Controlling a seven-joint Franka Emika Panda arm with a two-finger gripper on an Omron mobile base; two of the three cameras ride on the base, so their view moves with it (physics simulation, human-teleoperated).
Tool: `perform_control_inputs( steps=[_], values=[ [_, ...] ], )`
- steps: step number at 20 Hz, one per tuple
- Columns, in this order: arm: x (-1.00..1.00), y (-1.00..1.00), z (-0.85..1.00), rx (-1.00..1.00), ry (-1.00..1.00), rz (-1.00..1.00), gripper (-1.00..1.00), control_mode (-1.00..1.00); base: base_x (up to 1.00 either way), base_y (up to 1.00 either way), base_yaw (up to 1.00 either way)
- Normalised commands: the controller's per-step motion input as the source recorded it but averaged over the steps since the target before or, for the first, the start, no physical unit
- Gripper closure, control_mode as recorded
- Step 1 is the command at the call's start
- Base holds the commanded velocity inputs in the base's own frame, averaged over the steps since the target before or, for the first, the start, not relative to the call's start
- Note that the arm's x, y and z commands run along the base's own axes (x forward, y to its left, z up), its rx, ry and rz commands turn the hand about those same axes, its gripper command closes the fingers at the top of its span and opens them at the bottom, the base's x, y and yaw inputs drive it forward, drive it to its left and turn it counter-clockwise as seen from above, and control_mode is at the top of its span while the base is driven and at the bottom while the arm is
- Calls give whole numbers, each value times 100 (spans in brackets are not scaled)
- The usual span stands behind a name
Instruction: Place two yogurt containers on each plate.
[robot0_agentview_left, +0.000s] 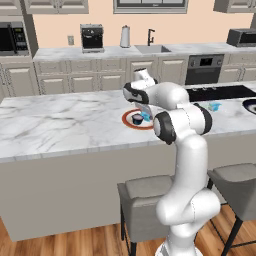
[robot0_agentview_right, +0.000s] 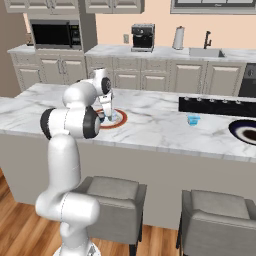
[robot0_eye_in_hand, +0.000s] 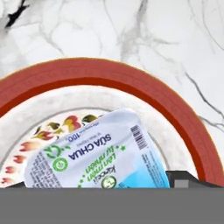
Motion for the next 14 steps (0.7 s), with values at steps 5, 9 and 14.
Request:
perform_control_inputs(
  steps=[5, 9, 14],
  values=[
    [3, -17, 0, 1, 11, -9, -100, -100, 0, 0, 0],
    [0, -13, 7, 2, 5, -8, -100, -100, 0, 0, 0],
    [-7, -1, 12, 5, 1, -4, -100, -100, 0, 0, 0]
  ],
)
